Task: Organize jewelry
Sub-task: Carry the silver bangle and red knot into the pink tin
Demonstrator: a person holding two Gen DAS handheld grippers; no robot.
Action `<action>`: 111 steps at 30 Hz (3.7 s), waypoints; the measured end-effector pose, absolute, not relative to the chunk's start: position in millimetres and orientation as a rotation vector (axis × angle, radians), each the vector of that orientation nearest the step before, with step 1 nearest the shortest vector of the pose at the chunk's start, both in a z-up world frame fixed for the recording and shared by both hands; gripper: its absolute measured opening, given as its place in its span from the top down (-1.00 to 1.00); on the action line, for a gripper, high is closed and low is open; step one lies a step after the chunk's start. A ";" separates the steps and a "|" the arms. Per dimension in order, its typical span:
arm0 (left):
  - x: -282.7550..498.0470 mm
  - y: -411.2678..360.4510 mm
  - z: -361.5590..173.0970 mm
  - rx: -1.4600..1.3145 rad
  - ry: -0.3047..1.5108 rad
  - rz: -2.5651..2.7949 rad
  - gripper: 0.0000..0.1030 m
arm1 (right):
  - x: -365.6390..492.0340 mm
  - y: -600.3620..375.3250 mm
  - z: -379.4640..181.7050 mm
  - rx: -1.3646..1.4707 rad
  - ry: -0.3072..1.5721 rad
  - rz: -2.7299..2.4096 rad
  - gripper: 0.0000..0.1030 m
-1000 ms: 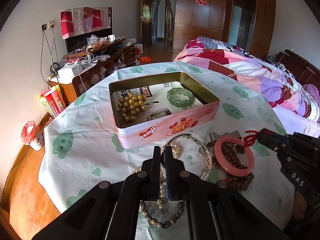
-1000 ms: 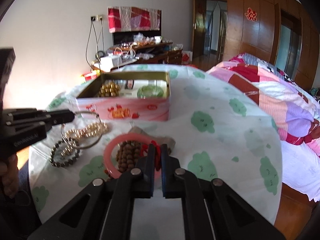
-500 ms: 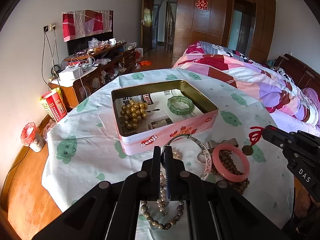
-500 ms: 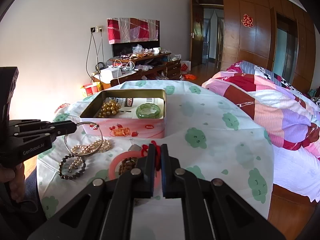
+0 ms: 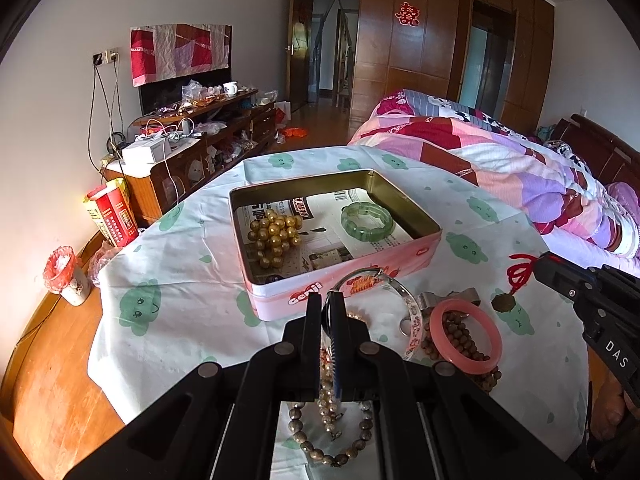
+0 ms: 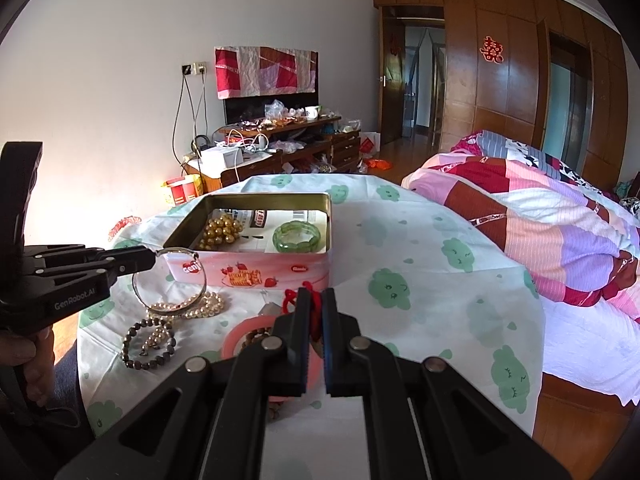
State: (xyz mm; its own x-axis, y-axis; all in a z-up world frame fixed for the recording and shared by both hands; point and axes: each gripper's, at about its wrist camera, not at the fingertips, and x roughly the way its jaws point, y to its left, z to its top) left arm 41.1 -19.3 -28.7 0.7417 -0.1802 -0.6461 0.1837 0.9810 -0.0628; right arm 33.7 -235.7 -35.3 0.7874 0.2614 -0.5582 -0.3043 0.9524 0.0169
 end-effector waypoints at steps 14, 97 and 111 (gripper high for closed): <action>50.0 -17.8 -17.5 0.010 0.677 -0.209 0.95 | 45.1 -232.4 -26.7 -0.073 0.569 0.312 0.87; 170.6 -15.8 -50.0 0.097 0.783 -0.137 0.93 | 178.6 -163.8 -48.1 -0.162 0.713 0.377 0.86; 171.2 -15.8 -56.1 0.096 0.793 -0.138 0.92 | 181.8 -164.2 -55.1 -0.169 0.735 0.371 0.85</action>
State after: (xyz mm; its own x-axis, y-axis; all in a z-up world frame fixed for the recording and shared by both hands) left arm 171.2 -15.8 -56.1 0.6933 -0.0874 -0.7153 0.1596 0.9866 0.0341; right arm 181.8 -164.2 -55.1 0.6809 0.2700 -0.6808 -0.3870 0.9218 -0.0215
